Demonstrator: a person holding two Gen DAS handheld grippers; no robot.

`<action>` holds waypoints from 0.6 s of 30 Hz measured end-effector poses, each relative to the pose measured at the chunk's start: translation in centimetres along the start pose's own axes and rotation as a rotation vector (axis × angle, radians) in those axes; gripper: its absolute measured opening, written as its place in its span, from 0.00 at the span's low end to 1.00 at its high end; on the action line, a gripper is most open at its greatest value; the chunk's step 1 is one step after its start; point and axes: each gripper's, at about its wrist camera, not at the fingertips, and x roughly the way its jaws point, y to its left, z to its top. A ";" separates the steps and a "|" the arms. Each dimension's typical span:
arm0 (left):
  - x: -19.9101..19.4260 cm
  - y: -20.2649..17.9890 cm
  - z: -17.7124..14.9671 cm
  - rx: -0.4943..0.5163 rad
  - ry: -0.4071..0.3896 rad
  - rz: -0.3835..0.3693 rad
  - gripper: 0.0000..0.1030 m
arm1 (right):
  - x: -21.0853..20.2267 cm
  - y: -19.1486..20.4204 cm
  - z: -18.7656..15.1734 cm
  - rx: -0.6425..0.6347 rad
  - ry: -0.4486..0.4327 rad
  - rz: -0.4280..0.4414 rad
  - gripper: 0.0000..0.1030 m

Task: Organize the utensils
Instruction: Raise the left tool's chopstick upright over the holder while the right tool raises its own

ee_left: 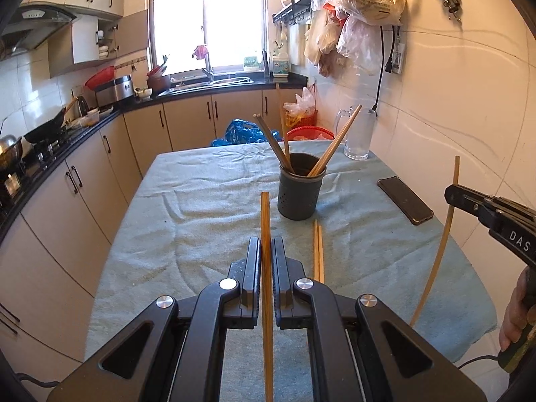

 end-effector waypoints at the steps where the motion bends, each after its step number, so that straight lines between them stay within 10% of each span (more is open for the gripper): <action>1: -0.1 -0.1 0.1 0.002 -0.002 0.001 0.05 | -0.1 0.0 0.1 0.001 -0.002 0.000 0.07; 18: -0.1 -1.3 3.0 0.041 -0.026 -0.029 0.05 | -0.5 -0.9 2.1 0.018 -0.041 0.002 0.07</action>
